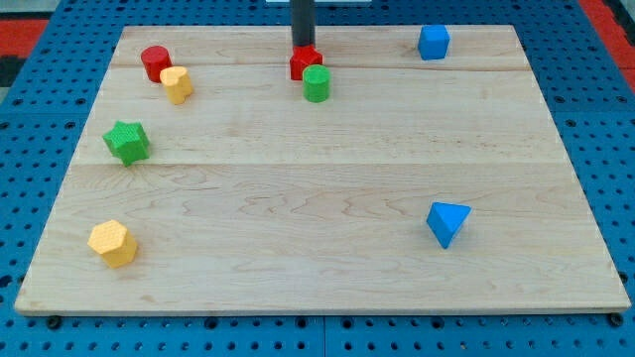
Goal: Place the red star on top left of the green circle
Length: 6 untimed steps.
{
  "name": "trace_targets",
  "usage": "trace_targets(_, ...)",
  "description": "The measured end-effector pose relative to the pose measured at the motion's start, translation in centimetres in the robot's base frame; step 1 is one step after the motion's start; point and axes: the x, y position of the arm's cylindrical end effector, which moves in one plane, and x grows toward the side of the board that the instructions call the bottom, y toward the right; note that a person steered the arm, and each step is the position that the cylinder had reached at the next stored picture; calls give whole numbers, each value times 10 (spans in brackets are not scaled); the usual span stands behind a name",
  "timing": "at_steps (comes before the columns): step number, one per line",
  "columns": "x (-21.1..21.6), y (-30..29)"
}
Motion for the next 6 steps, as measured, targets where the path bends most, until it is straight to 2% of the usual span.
trace_targets(1,3,36)
trace_targets(4,17,-16)
trace_targets(5,17,-5)
trace_targets(6,17,38)
